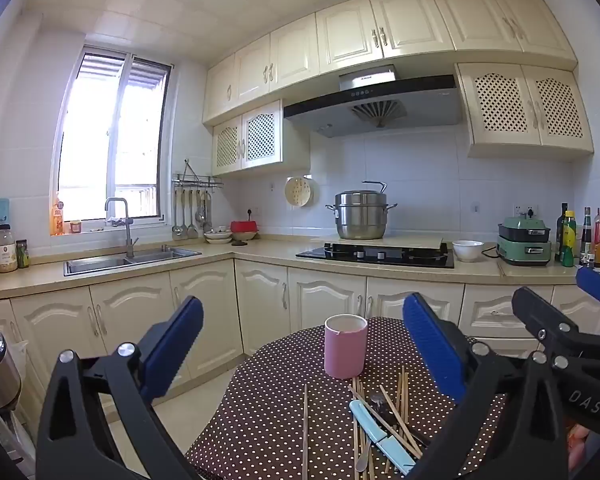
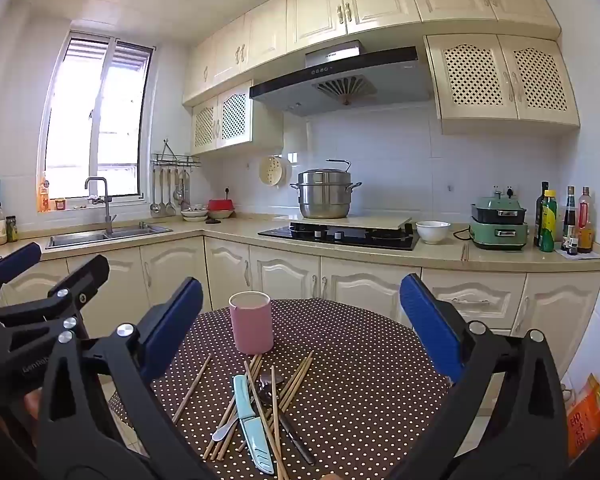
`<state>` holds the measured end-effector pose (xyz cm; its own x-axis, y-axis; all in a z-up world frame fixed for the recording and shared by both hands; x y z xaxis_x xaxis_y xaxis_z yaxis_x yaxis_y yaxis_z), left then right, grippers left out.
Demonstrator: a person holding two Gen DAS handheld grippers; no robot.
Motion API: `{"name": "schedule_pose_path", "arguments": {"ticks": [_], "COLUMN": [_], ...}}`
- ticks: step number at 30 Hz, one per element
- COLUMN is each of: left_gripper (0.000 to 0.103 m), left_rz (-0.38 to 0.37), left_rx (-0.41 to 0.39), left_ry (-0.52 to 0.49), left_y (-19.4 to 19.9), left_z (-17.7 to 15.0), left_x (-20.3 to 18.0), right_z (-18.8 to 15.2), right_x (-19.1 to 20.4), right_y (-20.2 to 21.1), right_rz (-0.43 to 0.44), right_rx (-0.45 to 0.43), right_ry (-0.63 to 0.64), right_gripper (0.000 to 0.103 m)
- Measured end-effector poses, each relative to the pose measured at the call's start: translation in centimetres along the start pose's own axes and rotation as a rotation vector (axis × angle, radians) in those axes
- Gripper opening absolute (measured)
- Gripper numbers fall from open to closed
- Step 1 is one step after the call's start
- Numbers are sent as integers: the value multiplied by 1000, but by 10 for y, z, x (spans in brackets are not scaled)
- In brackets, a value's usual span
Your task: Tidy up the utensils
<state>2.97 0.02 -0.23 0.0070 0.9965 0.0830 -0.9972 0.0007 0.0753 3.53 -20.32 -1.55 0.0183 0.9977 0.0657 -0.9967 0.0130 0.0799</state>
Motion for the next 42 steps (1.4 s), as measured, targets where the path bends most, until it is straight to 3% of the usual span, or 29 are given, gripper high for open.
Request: {"name": "schedule_pose_path", "arguments": {"ticks": [13, 22, 42], "left_gripper": [98, 98, 98], "left_rz": [-3, 2, 29], "left_rx": [8, 21, 47], "left_ry": [-2, -11, 17], "left_y": [-2, -8, -15], "left_z": [-3, -8, -13], "left_x": [1, 2, 19], "right_z": [5, -15, -14], "right_x": [1, 0, 24], "right_y": [-1, -5, -22], "right_rz": [1, 1, 19], "right_rx": [5, 13, 43], "right_ry": [-9, -14, 12], "right_gripper": [97, 97, 97]}}
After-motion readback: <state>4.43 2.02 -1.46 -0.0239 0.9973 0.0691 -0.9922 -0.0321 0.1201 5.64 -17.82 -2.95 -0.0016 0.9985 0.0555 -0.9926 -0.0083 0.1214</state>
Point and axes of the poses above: each gripper's, at about its wrist camera, not at the fingertips, and y roughly against the way its jaws point, x to its left, z to its top, the point moved 3 cm from there along -y, roughly the way its jaws point, and after that the axes turned 3 degrees about -y, right-handed, at the moved point
